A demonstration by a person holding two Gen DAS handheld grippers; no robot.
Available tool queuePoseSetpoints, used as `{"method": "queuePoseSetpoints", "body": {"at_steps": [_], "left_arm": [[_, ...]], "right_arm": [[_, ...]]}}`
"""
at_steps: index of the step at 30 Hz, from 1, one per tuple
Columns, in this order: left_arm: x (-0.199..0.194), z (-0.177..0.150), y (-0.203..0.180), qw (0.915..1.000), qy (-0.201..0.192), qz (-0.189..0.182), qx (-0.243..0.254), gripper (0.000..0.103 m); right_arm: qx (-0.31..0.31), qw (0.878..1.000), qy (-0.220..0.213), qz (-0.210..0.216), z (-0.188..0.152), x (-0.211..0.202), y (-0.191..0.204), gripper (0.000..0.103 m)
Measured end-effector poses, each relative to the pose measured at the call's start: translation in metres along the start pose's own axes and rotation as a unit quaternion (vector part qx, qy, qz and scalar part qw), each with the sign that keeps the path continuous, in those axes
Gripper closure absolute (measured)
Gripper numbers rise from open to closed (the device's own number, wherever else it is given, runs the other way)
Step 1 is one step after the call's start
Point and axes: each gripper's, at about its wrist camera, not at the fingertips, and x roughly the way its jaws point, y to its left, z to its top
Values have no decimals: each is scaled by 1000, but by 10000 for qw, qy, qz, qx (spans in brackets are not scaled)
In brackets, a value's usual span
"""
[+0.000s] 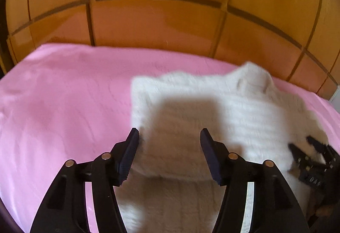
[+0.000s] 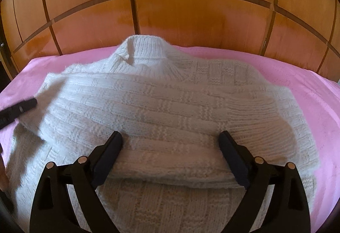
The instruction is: Fold small clothes
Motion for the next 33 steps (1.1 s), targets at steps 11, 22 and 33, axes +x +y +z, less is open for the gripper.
{"method": "queuePoseSetpoints", "body": {"at_steps": [11, 22, 33], "left_arm": [[20, -17, 1, 9998, 86, 150, -66, 35], [19, -20, 3, 9998, 83, 88, -161, 33], [-27, -38, 13, 9991, -28, 149, -392, 33]], "right_arm": [[26, 9999, 44, 141, 3, 5, 0, 2], [22, 9999, 49, 159, 3, 7, 0, 2], [44, 9997, 41, 216, 3, 8, -2, 2]]}}
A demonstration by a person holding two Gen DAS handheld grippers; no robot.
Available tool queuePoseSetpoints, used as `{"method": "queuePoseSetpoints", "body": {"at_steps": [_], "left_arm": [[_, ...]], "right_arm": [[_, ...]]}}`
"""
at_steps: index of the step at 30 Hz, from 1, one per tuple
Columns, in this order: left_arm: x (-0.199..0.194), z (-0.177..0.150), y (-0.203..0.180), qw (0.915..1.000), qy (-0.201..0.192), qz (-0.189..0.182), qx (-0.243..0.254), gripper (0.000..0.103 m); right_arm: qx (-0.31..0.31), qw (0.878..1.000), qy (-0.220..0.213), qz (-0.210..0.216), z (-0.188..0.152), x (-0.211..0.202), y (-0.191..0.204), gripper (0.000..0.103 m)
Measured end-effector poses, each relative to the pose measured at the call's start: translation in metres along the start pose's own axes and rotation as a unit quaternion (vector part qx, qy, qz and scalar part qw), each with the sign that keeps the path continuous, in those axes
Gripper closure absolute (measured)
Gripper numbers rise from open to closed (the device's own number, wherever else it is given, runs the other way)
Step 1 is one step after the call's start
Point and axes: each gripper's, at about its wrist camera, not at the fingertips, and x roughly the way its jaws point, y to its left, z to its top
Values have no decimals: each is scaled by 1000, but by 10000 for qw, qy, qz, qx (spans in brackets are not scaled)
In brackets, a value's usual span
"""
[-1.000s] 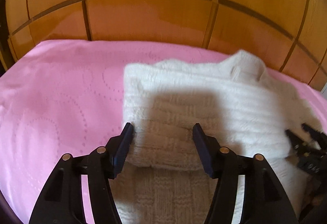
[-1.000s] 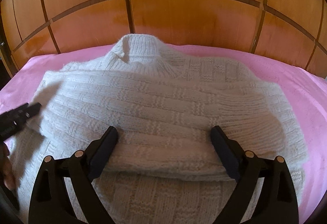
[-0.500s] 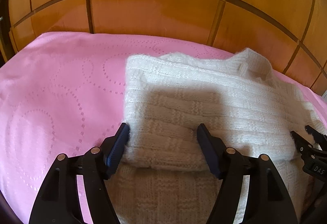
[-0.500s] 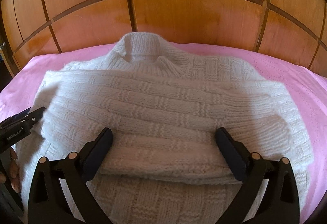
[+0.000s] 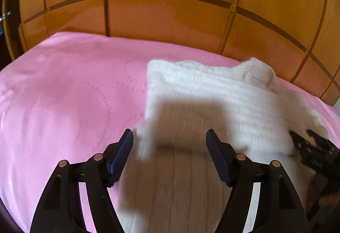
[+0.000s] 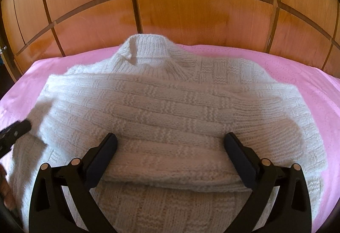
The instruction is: Fold small clothes
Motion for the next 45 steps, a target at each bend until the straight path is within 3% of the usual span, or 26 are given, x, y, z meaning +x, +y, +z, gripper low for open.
{"method": "queuePoseSetpoints", "body": {"at_steps": [11, 17, 23, 26, 30, 31, 35, 37, 41, 42, 43, 44, 45], "left_arm": [[-52, -59, 25, 9996, 267, 4, -44, 33], [-78, -78, 34, 9995, 262, -104, 125, 33], [-90, -93, 50, 9976, 478, -460, 183, 33], [-96, -103, 58, 9938, 688, -832, 273, 34], [-103, -118, 61, 9849, 1032, -1249, 604, 48], [-105, -122, 62, 9834, 1085, -1296, 656, 53], [-115, -136, 70, 9759, 1337, -1578, 691, 54], [-119, -146, 73, 9722, 1489, -1672, 688, 54], [-121, -163, 73, 9660, 1713, -1838, 613, 54], [-120, -165, 71, 9639, 1767, -1896, 611, 54], [-120, -166, 70, 9627, 1787, -1928, 640, 68], [-121, -166, 67, 9606, 1820, -1974, 712, 91], [-125, -165, 67, 9594, 1803, -2050, 709, 92]], "right_arm": [[-92, 9996, 58, -254, 1, -13, 7, 2], [254, 9997, -53, 32, -1, -64, -4, 2], [613, 9981, -21, -62, -32, -112, -54, 2], [981, 9950, 117, -162, -55, -130, -87, 2], [1450, 9885, 428, -60, -97, -153, -124, 2], [1550, 9865, 522, 29, -107, -158, -129, 6], [1687, 9796, 971, 495, -147, -176, -124, 26], [1667, 9754, 1268, 693, -168, -181, -114, 44], [1587, 9728, 1452, 860, -190, -186, -99, 59], [1569, 9718, 1505, 908, -192, -185, -98, 67], [1557, 9705, 1565, 968, -192, -184, -97, 79], [1561, 9673, 1665, 1106, -190, -184, -97, 86], [1571, 9650, 1706, 1224, -185, -183, -97, 90]]}}
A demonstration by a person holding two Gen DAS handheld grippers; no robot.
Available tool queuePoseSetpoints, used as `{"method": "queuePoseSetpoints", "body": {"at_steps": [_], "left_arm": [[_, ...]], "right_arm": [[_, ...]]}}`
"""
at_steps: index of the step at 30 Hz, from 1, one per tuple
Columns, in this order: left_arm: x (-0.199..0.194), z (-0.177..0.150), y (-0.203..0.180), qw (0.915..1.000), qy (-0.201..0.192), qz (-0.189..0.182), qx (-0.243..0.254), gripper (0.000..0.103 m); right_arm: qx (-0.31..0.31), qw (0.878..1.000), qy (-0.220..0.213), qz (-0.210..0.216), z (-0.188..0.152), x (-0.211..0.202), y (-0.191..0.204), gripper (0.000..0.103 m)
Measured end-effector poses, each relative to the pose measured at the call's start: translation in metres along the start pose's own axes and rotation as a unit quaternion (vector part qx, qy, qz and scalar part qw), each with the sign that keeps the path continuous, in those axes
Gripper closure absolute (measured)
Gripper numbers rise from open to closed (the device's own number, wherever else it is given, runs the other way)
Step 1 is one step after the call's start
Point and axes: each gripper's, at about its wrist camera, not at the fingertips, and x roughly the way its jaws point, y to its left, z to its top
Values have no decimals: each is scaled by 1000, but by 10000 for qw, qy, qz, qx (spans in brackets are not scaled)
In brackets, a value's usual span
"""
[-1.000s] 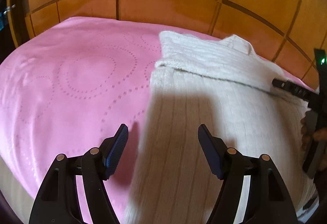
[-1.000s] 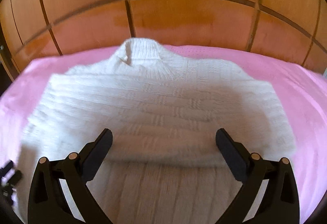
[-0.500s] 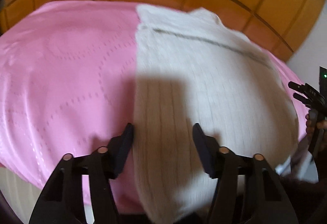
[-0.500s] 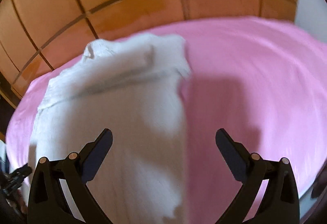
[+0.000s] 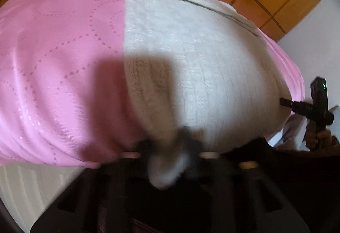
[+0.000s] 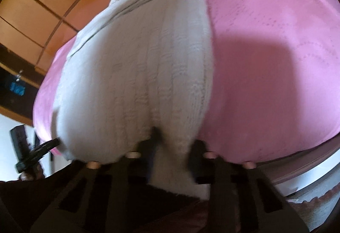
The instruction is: Fold small clothes
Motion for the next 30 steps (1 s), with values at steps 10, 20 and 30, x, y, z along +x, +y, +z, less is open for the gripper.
{"method": "queuePoseSetpoints", "body": {"at_steps": [10, 20, 30], "left_arm": [[-37, 56, 20, 9787, -1061, -1449, -989, 94], [9, 157, 46, 9662, -1226, -1179, -1935, 94], [1, 153, 75, 9690, -1415, -697, -1902, 44]], "right_arm": [[490, 9857, -877, 1355, 64, -25, 19, 90], [1231, 9827, -1034, 918, 151, 20, 0, 91], [1047, 9780, -1590, 848, 147, -23, -27, 20]]}}
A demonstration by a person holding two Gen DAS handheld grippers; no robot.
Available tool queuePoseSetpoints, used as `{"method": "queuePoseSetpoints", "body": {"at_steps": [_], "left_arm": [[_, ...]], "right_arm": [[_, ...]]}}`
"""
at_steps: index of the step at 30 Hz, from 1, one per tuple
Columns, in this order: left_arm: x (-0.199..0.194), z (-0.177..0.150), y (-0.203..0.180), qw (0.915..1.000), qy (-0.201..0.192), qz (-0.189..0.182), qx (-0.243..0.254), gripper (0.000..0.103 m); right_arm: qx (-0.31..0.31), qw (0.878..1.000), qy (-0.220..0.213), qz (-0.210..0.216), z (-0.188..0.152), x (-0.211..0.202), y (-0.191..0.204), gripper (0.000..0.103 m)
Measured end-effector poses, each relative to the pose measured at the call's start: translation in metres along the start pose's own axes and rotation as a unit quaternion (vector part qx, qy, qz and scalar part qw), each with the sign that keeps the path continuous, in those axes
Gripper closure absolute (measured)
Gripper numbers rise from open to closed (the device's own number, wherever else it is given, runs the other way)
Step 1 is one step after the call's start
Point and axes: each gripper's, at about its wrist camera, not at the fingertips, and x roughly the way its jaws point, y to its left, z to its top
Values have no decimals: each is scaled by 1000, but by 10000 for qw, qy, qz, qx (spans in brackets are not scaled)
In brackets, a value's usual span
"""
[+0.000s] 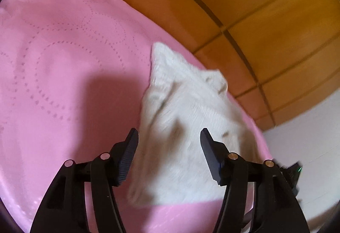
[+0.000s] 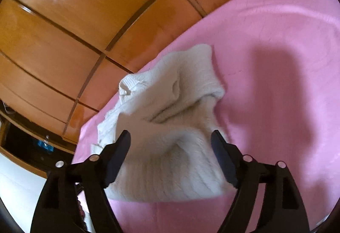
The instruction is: Fold small clothes
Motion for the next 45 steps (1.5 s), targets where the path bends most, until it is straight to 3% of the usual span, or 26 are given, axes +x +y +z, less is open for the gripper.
{"method": "queuePoseSetpoints", "body": {"at_steps": [6, 11, 12, 13, 14, 17, 21, 28, 32, 37, 39, 40, 41, 45], "left_arm": [[12, -37, 10, 9982, 439, 25, 405, 44], [22, -50, -1, 9973, 198, 125, 703, 44], [24, -50, -3, 9970, 242, 132, 726, 47], [25, -50, -4, 9964, 322, 147, 765, 73], [25, -50, -4, 9955, 436, 201, 816, 84], [18, -54, -5, 9956, 404, 148, 829, 88], [-3, -63, -7, 9958, 366, -22, 837, 90], [-42, -94, -2, 9959, 444, -302, 726, 91], [-62, -125, 8, 9960, 630, -292, 565, 91], [-66, -146, 10, 9947, 830, 45, 599, 88], [-66, -139, 6, 9944, 761, 150, 711, 82], [-66, -134, 4, 9944, 687, 242, 769, 69], [-66, -126, 2, 9944, 546, 360, 830, 56], [-67, -105, -2, 9931, 292, 491, 1021, 52]], "right_arm": [[-916, 9926, 329, -723, -33, 6, 4, 19], [-1506, 9780, 534, -1339, -52, 48, 17, 44], [-1548, 9767, 475, -1405, -52, 52, 20, 59], [-1516, 9779, 471, -1363, -51, 55, 21, 78], [-1425, 9806, 516, -1245, -49, 55, 24, 78], [-1528, 9794, 449, -1242, -52, 46, 31, 82], [-1190, 9883, 495, -810, -58, 19, 28, 85], [-952, 9919, 707, -448, -84, -21, 23, 86], [-895, 9893, 989, -584, -110, -37, 6, 86], [-853, 9838, 1242, -969, -130, -46, -14, 88], [-893, 9838, 1125, -1073, -123, -49, -10, 78], [-965, 9837, 994, -1145, -119, -51, -5, 65], [-1074, 9833, 858, -1193, -115, -52, 1, 59], [-2041, 9679, 419, -1404, -103, -42, 49, 42]]}}
